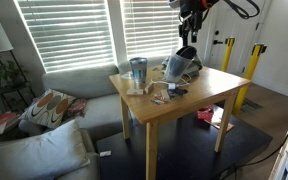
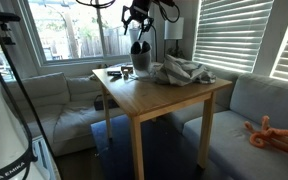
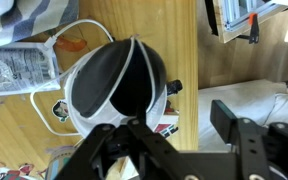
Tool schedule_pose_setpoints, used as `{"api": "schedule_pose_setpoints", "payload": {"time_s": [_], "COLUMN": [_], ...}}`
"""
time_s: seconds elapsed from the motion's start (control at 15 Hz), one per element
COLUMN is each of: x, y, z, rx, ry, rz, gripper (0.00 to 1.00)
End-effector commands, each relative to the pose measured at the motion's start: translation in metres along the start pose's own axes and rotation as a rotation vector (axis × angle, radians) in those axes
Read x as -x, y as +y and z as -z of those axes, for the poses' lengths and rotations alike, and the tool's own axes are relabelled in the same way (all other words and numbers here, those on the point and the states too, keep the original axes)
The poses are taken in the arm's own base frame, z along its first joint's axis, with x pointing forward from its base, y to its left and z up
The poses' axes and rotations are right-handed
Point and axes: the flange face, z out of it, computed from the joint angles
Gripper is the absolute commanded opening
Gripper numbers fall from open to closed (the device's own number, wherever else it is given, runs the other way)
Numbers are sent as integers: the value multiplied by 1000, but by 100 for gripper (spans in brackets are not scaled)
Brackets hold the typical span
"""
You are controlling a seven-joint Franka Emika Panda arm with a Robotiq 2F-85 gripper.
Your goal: Pick up the black purse and put it in the clear cup
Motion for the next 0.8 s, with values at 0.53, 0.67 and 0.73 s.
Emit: {"api": "schedule_pose_setpoints", "payload": {"time_s": [0.53, 0.67, 0.73], "x": [-4, 3, 10], "y": [-26, -25, -25], "z": [50, 53, 53], "rx": [182, 196, 215], "ry": [93, 111, 120], "rz": [4, -48, -105], "gripper": [100, 100, 100]}}
